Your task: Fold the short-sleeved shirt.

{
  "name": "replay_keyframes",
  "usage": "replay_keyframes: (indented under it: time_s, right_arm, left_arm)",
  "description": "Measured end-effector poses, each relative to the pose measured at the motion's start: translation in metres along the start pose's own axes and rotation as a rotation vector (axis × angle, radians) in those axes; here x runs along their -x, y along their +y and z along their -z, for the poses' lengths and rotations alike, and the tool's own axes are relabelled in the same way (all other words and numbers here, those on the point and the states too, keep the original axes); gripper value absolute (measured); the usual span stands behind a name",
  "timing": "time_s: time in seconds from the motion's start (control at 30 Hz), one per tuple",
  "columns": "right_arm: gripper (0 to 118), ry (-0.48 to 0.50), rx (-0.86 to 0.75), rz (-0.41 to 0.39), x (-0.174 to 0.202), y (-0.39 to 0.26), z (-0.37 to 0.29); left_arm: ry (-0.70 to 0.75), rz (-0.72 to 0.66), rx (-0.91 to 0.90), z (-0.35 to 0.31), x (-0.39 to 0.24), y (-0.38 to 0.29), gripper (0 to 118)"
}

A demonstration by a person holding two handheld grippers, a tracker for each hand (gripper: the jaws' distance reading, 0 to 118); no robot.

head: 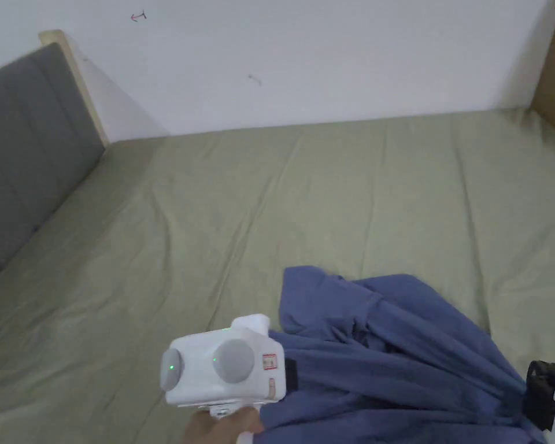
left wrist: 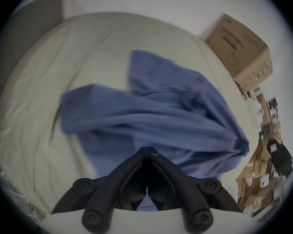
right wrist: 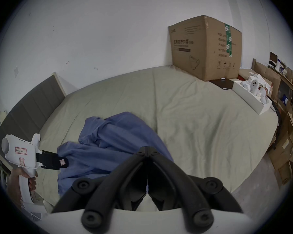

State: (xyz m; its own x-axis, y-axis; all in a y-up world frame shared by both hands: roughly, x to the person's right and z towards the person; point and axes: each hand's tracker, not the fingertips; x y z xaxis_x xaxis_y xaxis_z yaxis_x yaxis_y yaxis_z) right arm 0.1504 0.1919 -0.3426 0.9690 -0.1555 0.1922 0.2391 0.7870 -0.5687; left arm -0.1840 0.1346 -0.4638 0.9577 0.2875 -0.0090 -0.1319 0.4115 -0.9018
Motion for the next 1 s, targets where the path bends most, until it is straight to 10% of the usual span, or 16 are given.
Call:
replay_keyframes:
  time_s: [0.17,0.3,0.43,0.67,0.8,0.83,1.0]
  right_arm:
    - [0,0.018,0.017,-0.014,0.013,0.000,0.010]
    - [0,0.012,0.021,-0.027,0.017,0.003,0.015]
    - [0,0.004,0.046,-0.029,0.013,0.000,0.020]
    - [0,-0.027,0.090,-0.032,0.006,-0.003,0.035]
    - [0,-0.038,0.114,-0.030,0.008,0.000,0.045]
    - [0,-0.030,0.118,-0.026,0.008,0.001,0.047]
    - [0,0.143,0.123,-0.075,0.025,0.036,0.064]
  left_arm:
    - [0.068,-0.028,-0.047,-0.011,0.050,0.016,8]
    - [0.095,-0.026,-0.079,-0.010,0.041,0.032,112]
    - [0.099,-0.063,-0.089,0.023,0.069,0.098,88]
    - [0.235,0.038,-0.058,0.089,0.069,0.071,80]
    - [0.242,-0.029,-0.056,0.067,0.057,0.077,35]
    - [0.249,-0.021,-0.051,0.066,0.061,0.079,7]
    - [0.155,-0.065,-0.075,0.065,0.062,0.070,2]
